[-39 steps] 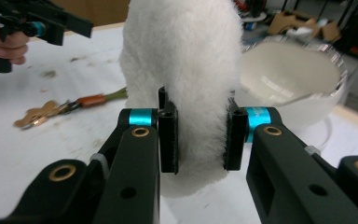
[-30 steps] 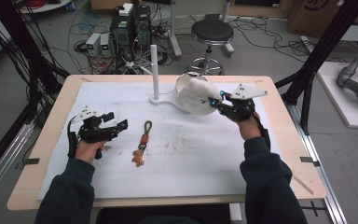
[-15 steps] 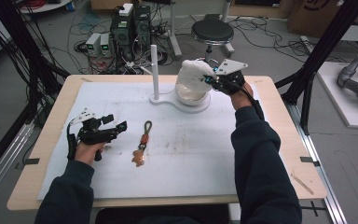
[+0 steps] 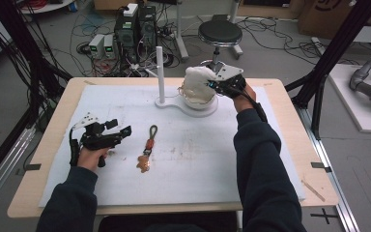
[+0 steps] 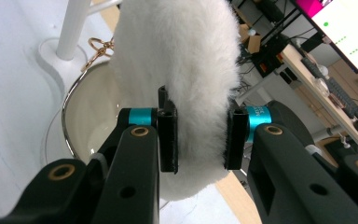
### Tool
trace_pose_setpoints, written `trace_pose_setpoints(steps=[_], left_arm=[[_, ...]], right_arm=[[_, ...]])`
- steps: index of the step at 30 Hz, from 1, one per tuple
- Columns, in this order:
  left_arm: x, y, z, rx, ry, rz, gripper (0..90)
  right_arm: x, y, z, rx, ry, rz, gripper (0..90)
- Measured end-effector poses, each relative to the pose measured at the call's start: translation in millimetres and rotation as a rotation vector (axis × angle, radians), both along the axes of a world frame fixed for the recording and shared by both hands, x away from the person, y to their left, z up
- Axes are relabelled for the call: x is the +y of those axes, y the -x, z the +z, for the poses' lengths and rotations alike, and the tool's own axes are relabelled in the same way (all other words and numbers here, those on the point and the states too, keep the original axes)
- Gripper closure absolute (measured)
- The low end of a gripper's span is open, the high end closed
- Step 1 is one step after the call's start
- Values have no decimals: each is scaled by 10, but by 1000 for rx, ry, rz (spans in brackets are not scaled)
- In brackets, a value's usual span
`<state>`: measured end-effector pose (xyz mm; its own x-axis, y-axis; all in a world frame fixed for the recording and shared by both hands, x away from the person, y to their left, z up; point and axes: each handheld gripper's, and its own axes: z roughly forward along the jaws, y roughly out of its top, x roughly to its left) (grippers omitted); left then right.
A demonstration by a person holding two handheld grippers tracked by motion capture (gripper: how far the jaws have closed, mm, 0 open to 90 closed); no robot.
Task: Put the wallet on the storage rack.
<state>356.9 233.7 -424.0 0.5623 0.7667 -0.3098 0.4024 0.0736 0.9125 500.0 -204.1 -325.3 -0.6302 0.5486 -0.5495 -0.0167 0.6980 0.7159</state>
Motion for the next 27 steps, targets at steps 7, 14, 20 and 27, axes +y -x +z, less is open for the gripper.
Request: trace_pose_setpoints(steps=[7,14,20,27], left_arm=[[-9,-5,-5,1,-1,-4,197],[-4,-3,-4,5,5,-3,197],[-5,-7,-7,7,2,-5,198],[-14,-3,-6,7,3,-8,198]], right_arm=[[-106,10,58,0,-36,-38,733],[-138,0,68,-16,-40,-53,731],[-152,-9,76,-18,-61,-64,729],[28,-40,-44,-12,8,-30,730]])
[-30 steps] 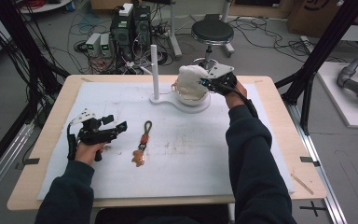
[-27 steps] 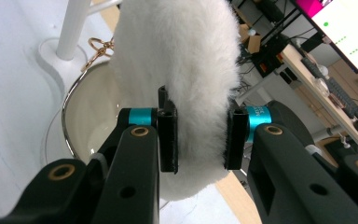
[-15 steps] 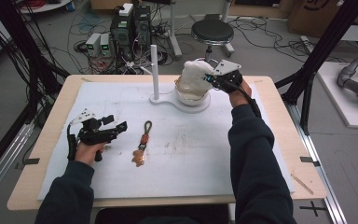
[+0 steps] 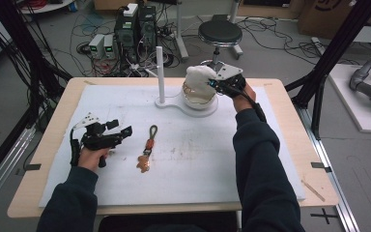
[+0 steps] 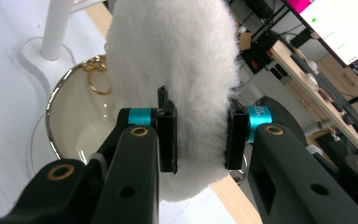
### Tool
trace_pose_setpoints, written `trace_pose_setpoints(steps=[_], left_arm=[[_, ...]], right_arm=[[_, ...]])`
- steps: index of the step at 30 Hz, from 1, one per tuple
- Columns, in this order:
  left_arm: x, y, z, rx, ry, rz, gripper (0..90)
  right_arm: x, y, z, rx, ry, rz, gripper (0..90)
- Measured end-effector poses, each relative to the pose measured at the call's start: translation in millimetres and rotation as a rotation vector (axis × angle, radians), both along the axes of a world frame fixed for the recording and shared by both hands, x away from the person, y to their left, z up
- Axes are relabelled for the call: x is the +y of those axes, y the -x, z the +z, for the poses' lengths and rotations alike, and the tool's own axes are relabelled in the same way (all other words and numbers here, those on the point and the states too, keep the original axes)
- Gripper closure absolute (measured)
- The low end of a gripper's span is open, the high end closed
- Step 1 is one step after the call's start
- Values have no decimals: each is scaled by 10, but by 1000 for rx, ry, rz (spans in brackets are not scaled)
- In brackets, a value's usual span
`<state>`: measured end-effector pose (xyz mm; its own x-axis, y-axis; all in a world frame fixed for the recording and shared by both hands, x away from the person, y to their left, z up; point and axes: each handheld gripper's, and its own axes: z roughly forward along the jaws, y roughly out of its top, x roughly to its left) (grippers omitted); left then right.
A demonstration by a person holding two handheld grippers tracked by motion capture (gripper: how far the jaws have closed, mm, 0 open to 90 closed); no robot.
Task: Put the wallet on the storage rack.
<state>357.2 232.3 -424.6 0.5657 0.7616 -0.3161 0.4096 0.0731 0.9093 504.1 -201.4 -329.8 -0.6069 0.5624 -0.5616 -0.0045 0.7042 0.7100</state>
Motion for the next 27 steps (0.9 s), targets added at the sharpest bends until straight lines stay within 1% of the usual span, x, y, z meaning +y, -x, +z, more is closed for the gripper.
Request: trace_pose_setpoints(steps=[1,2,3,4,5,6,7,8,9,10,11,12,13,14,15,16,17,18,19,20,21,22,23,24,26,27], left_arm=[[-1,0,0,-1,0,-1,198],[0,2,-1,0,-2,-2,198],[0,2,-1,1,-1,-2,198],[0,2,-1,1,-1,-2,198],[2,2,-1,0,-2,0,198],[3,2,-1,0,-1,1,198],[3,1,-2,0,0,-1,198],[3,1,-3,1,1,-1,198],[3,1,-2,1,-2,-1,198],[0,2,-1,1,-1,-2,198],[-1,2,-2,0,-3,-3,198],[-4,2,-2,-1,-4,-5,199],[-7,3,-2,0,-3,-4,199],[-9,2,-2,0,-6,-4,199],[-12,3,-2,0,-4,-4,199],[-12,3,-2,0,-5,-4,199],[-13,3,-2,0,-5,-5,200],[-13,4,-2,0,-5,-4,199],[-11,5,0,0,-7,-5,199],[-10,6,2,2,-5,-4,200],[-9,6,1,0,-5,-3,199],[-9,6,1,2,-3,-3,199],[-7,5,1,1,-5,-2,199],[-7,4,-1,1,-4,-3,200],[-8,5,0,1,-7,-4,200],[-11,6,0,0,-8,-3,200]], right_arm=[[0,0,0,0,0,0,730],[27,-7,-28,10,17,5,731],[82,-27,-104,28,52,25,732],[82,-27,-104,28,52,25,732],[105,-35,-152,37,74,32,731],[118,-46,-216,73,76,29,713],[119,-52,-250,93,74,25,680],[111,-51,-285,115,50,15,613],[97,-54,-298,161,6,6,531],[50,-71,-283,228,-96,-15,462],[15,-68,-257,253,-150,-2,469],[-11,-55,-229,265,-192,10,480],[-11,-55,-229,265,-192,10,480],[-29,-40,-204,265,-234,21,497],[-52,-18,-169,277,-312,55,637],[-52,-18,-169,277,-312,55,637],[-58,-7,-164,275,-325,69,711],[-34,-6,-187,270,-286,60,811],[-34,-6,-187,270,-286,60,811],[-14,-9,-207,275,-261,34,817],[-7,-11,-224,273,-249,18,817],[-9,-6,-231,270,-249,1,816],[-15,7,-228,276,-255,-11,795],[-32,20,-220,277,-258,-16,738],[-82,67,-192,277,-273,-49,617],[-129,102,-176,272,-297,-60,605]])
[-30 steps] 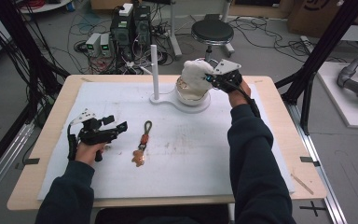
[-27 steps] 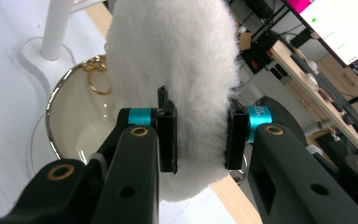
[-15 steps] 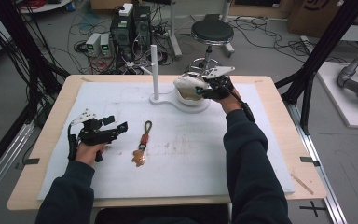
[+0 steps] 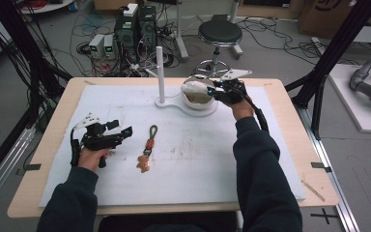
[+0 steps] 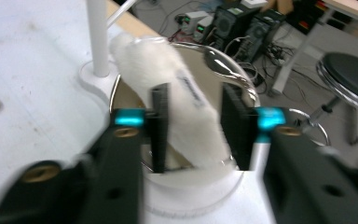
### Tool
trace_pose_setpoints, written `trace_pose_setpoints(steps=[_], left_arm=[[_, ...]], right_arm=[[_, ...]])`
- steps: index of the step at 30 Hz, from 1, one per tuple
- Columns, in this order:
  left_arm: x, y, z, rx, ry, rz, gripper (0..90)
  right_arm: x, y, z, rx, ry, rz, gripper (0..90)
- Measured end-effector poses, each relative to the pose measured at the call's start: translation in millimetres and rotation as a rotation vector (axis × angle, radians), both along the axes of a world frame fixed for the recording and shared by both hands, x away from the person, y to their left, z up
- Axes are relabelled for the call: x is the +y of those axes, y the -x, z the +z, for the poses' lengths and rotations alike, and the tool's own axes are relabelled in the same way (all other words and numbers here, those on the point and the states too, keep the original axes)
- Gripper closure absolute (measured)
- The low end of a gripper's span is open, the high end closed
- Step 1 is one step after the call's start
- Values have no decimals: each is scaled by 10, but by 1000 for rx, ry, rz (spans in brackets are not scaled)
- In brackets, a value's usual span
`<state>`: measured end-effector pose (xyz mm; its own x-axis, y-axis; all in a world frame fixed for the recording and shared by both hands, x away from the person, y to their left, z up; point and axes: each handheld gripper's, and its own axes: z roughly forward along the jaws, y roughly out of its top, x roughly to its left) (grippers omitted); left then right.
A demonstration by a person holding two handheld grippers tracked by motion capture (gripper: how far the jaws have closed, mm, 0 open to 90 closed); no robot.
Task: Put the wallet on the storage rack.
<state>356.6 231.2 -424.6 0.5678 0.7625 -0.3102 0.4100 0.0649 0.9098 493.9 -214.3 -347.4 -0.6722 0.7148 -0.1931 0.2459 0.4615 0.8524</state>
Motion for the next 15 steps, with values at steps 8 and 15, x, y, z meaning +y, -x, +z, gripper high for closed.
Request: trace_pose_setpoints(steps=[8,15], left_arm=[[-11,8,12,-20,-18,10,184],[-38,23,29,-31,-67,17,183]], right_arm=[[-447,342,62,181,-70,-78,363],[-734,846,-183,123,-92,-69,283]])
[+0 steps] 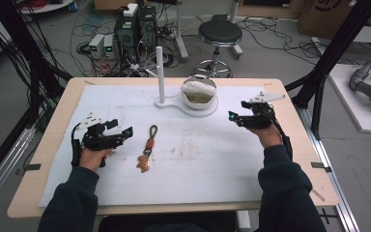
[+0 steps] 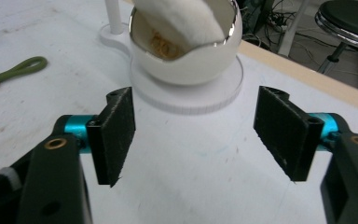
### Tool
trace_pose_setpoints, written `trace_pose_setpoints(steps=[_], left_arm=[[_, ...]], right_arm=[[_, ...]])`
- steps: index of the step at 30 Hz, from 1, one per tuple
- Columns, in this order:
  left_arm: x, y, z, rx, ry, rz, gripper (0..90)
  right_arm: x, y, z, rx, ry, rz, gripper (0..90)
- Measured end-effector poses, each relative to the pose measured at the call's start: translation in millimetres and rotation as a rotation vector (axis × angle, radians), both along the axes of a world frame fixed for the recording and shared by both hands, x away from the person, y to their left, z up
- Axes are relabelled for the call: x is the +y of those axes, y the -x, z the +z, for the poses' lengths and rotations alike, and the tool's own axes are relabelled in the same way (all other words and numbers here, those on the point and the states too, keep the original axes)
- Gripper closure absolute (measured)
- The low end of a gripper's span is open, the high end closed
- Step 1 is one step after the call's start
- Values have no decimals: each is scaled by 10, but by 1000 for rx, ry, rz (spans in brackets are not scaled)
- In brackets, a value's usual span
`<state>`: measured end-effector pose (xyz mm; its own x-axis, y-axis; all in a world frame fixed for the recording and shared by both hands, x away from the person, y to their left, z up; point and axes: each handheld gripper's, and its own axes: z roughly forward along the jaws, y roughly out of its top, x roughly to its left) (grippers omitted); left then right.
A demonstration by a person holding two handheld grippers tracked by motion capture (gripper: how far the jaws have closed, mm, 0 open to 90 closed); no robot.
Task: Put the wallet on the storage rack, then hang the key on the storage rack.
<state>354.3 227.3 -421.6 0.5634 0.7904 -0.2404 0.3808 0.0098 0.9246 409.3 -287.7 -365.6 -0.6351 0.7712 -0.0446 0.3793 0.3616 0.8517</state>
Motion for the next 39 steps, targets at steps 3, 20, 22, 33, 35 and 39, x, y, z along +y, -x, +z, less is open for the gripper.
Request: trace_pose_setpoints(steps=[3,20,22,33,35,39], left_arm=[[-14,14,9,1,3,-20,183],[-36,18,12,-5,-3,-25,183],[-34,21,11,0,-3,-22,183],[-72,20,-1,16,-16,-30,183],[-98,21,-4,27,-15,-27,184],[-190,36,-14,48,-40,-26,183]], right_arm=[[-97,166,-138,14,-14,-13,267],[-195,454,-367,14,-48,-56,241],[-214,447,-370,9,-53,-60,241],[-206,447,-422,26,-49,-68,241],[-201,446,-436,27,-46,-66,241],[-187,460,-444,30,-24,-62,243]])
